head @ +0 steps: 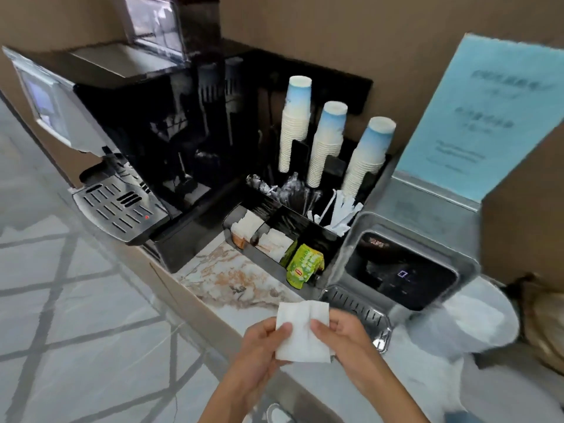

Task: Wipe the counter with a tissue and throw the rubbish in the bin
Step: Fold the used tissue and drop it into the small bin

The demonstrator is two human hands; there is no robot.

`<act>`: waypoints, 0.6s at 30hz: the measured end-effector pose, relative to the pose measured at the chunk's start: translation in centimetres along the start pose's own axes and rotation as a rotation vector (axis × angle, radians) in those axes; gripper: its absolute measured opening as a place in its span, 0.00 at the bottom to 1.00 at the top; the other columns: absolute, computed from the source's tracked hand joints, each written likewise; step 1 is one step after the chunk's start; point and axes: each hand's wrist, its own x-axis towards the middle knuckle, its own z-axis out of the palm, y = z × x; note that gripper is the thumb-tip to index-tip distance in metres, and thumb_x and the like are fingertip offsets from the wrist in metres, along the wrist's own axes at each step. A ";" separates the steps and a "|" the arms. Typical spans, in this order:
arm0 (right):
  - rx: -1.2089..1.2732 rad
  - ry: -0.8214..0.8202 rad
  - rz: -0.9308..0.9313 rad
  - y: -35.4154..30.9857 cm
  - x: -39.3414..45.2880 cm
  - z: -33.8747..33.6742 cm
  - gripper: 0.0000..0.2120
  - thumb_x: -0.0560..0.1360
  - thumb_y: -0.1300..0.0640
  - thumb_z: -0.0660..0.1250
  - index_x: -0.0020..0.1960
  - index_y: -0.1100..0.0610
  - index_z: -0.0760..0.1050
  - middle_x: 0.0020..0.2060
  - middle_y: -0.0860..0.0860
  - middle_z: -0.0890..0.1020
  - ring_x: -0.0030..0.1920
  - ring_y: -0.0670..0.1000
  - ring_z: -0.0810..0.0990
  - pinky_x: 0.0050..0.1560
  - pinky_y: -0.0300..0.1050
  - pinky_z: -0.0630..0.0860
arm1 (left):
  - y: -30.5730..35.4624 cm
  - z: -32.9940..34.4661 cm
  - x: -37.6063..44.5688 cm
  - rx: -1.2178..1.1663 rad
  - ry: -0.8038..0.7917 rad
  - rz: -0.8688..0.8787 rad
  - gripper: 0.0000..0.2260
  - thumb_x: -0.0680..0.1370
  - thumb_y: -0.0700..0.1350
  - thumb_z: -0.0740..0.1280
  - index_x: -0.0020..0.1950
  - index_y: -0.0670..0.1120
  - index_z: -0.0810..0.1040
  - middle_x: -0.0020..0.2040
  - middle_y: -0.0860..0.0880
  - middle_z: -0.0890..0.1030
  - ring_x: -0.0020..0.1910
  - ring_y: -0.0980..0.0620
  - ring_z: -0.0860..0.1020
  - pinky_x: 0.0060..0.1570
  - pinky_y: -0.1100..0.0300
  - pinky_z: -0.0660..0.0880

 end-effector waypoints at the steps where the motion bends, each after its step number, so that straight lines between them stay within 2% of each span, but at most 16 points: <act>1: -0.008 0.049 -0.007 0.0 -1.3 -0.8 0.11 0.74 0.49 0.70 0.55 0.50 0.83 0.47 0.53 0.88 0.46 0.54 0.87 0.38 0.43 0.80 | -0.2 0.9 -0.1 0.044 -0.026 -0.015 0.07 0.78 0.39 0.67 0.49 0.37 0.84 0.49 0.37 0.86 0.47 0.40 0.85 0.44 0.48 0.83; 3: -0.026 0.105 -0.012 -0.1 -3.0 -1.8 0.11 0.74 0.49 0.69 0.54 0.51 0.83 0.40 0.50 0.86 0.36 0.49 0.83 0.29 0.37 0.72 | -0.8 2.0 -0.1 0.124 -0.051 -0.032 0.10 0.79 0.41 0.67 0.49 0.34 0.83 0.46 0.37 0.86 0.44 0.40 0.83 0.39 0.52 0.81; 5: -0.009 0.175 -0.023 -0.1 -5.2 -3.3 0.11 0.74 0.50 0.69 0.53 0.52 0.83 0.35 0.49 0.82 0.31 0.46 0.77 0.26 0.35 0.66 | -1.3 3.8 -0.4 0.192 -0.123 -0.051 0.12 0.79 0.42 0.68 0.48 0.31 0.80 0.41 0.37 0.81 0.39 0.42 0.78 0.32 0.57 0.74; 8: 0.026 0.278 -0.044 -0.1 -8.0 -5.6 0.11 0.73 0.50 0.69 0.51 0.54 0.83 0.34 0.49 0.82 0.30 0.45 0.76 0.25 0.35 0.66 | -2.2 6.5 -0.4 0.256 -0.223 -0.068 0.10 0.79 0.41 0.68 0.42 0.38 0.84 0.36 0.40 0.80 0.32 0.46 0.75 0.28 0.59 0.71; 10: 0.043 0.351 -0.059 -0.1 -9.7 -7.3 0.11 0.73 0.50 0.70 0.49 0.56 0.84 0.33 0.51 0.80 0.29 0.47 0.74 0.24 0.36 0.64 | -2.9 8.6 -0.4 0.280 -0.278 -0.086 0.09 0.78 0.42 0.69 0.42 0.39 0.84 0.36 0.40 0.81 0.31 0.46 0.74 0.27 0.59 0.70; 14: 0.125 0.478 -0.068 0.5 -12.5 -11.0 0.06 0.77 0.60 0.70 0.44 0.61 0.83 0.31 0.54 0.80 0.27 0.49 0.72 0.23 0.37 0.63 | -4.6 12.7 -0.3 0.292 -0.365 -0.130 0.08 0.73 0.45 0.74 0.40 0.39 0.82 0.33 0.41 0.79 0.26 0.49 0.73 0.26 0.61 0.71; 16: 0.183 0.529 -0.074 0.7 -13.8 -12.9 0.06 0.77 0.63 0.68 0.46 0.65 0.82 0.31 0.55 0.79 0.25 0.48 0.71 0.22 0.38 0.64 | -5.7 14.8 -0.1 0.246 -0.387 -0.161 0.04 0.73 0.42 0.74 0.40 0.41 0.83 0.35 0.42 0.78 0.26 0.51 0.73 0.28 0.61 0.74; 18: 0.266 0.581 -0.082 1.0 -15.0 -14.9 0.06 0.77 0.66 0.66 0.49 0.66 0.81 0.32 0.57 0.79 0.25 0.48 0.71 0.22 0.39 0.64 | -6.8 17.0 0.1 0.173 -0.395 -0.203 0.01 0.74 0.36 0.72 0.43 0.39 0.83 0.35 0.43 0.75 0.24 0.51 0.72 0.26 0.63 0.76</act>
